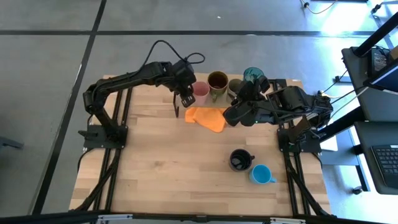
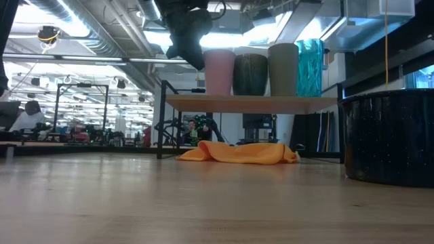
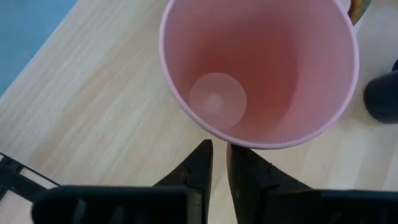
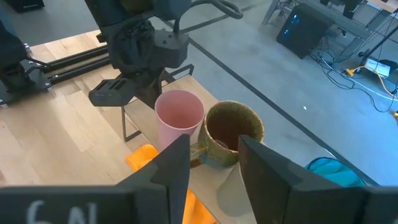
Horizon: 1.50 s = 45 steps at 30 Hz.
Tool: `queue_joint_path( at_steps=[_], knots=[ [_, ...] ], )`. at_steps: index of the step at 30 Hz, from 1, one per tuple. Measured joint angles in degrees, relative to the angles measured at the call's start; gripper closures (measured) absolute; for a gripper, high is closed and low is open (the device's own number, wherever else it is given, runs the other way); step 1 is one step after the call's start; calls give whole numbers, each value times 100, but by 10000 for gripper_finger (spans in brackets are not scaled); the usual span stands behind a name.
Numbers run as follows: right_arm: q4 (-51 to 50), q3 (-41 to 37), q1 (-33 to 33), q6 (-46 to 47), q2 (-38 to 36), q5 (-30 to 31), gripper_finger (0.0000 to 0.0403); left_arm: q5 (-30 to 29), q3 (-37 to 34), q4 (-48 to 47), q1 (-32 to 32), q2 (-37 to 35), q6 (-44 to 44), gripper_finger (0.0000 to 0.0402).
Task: Stack small to large cups/mugs on shelf
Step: Put the pink cup on the shelf, then put the black mug on the shelf
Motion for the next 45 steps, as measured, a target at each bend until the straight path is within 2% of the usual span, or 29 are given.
queue_joint_path(
  at_steps=[13,19,27,32,36,41,45],
  knots=[
    [0,-1,0,-2,-4,-2,264,139,2,-206,67,1,68,360],
    [0,-2,2,-2,-4,-2,264,-127,2,-580,179,-1,210,360],
    [1,-2,2,-4,-7,-24,264,-336,7,-798,130,-700,81,360],
    [0,-2,2,-23,-7,-20,264,-292,13,-853,-408,-1168,-397,360],
    [0,-7,2,-59,-31,-19,264,-520,-53,-874,-1049,-1175,-876,360],
    [0,-7,17,-6,-217,-15,264,-781,-1017,-87,-1846,-1168,-1705,360],
    [0,-7,108,15,-366,-14,264,-801,-1963,1316,-2454,-1169,-2615,360]
  ],
)
